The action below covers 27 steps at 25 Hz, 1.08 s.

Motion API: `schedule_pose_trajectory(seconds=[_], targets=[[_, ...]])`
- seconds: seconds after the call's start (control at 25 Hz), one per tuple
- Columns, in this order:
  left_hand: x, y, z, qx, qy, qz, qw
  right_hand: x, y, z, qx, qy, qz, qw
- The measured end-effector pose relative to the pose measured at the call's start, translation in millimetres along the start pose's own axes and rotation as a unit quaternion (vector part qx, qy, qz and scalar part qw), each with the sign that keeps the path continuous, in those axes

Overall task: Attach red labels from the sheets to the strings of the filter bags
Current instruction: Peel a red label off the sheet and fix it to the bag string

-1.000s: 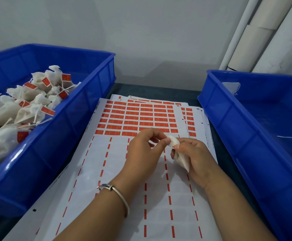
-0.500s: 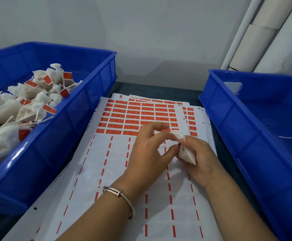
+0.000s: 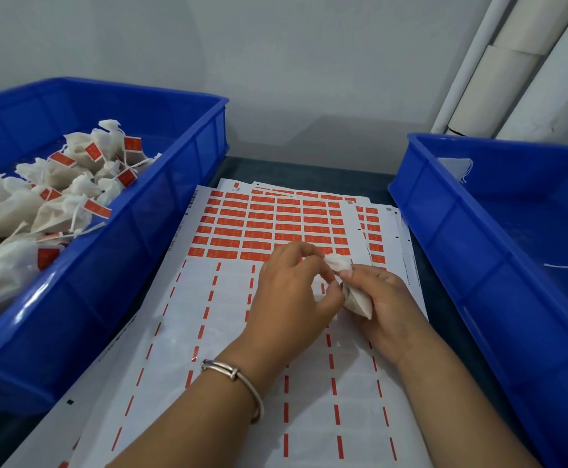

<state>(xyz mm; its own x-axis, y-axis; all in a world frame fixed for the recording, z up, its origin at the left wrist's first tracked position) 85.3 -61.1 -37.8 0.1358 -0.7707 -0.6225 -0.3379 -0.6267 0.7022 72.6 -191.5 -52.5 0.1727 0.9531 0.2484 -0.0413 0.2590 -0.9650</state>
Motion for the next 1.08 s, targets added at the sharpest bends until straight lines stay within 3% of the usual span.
schedule_pose_trajectory(seconds=[0.28, 0.44, 0.68, 0.84, 1.08], targets=[[0.5, -5.2, -7.4, -0.05, -0.026, 0.007, 0.998, -3.8, 0.4, -3.5, 0.006, 0.032, -0.007, 0.999], [-3.7, -7.5, -11.6, -0.07, -0.01, 0.005, 0.997, 1.6, 2.1, -1.6, -0.013, 0.023, 0.07, 0.997], [-5.7, -8.8, -13.3, -0.082, 0.006, -0.01, 0.997, -0.8, -0.5, -3.8, -0.042, 0.017, 0.073, 0.996], [-14.9, -16.1, -19.4, -0.134, 0.045, 0.003, 0.99, -0.8, 1.3, -3.6, -0.041, 0.009, 0.098, 0.994], [-21.2, -19.2, -19.3, -0.184, 0.089, 0.03, 0.978, 2.8, -1.1, 2.1, -0.028, -0.093, 0.147, 0.984]])
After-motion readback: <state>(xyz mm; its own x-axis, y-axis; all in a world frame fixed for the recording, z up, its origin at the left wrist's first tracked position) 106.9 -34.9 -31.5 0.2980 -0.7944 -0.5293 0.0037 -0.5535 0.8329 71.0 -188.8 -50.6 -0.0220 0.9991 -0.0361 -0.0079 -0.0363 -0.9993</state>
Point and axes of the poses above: each hand's wrist, its own z-axis away from the middle knuckle, its own x-axis out of the palm, y = z × x, the point moved 3 cm from there along -z, towards the middle knuckle, and after that the axes turned 6 degrees about -x, right-handed, at the moved point
